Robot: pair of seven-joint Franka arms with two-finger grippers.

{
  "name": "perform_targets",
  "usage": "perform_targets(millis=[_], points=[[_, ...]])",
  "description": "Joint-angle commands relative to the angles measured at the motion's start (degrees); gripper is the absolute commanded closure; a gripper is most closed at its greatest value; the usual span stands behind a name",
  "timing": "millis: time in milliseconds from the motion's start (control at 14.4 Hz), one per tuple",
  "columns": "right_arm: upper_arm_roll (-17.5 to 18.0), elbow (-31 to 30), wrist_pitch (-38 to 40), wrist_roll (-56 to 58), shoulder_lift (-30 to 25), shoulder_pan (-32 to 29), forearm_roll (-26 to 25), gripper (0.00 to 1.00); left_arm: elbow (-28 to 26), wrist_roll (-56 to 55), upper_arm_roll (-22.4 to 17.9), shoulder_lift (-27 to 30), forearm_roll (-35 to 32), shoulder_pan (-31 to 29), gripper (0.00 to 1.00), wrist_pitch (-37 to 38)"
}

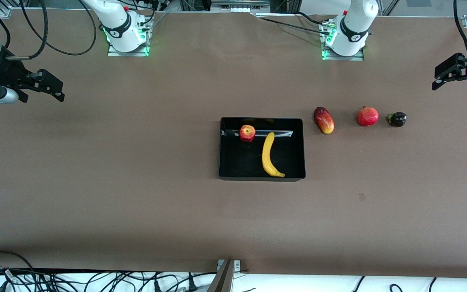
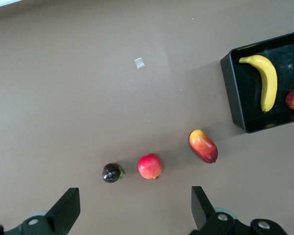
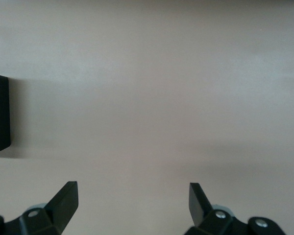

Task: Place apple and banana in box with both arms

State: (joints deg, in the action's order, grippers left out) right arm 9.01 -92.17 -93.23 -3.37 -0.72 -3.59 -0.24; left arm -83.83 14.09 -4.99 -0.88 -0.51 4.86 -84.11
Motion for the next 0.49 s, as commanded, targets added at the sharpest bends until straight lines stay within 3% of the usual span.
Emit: perform_targets(millis=[0,418], points=[[0.3,0.8,0.2,0.3,0.3,-0.1,-0.7,0.00,-1.2,-5.8,0.4,1.8,1.7,2.2,0.00,-1.0],[0.3,0.8,0.2,0.3,0.2,-0.2,-0.7,0.00,-1.7,-10.0,2.4,2.6,1.5,3.2,0.00,-0.8]])
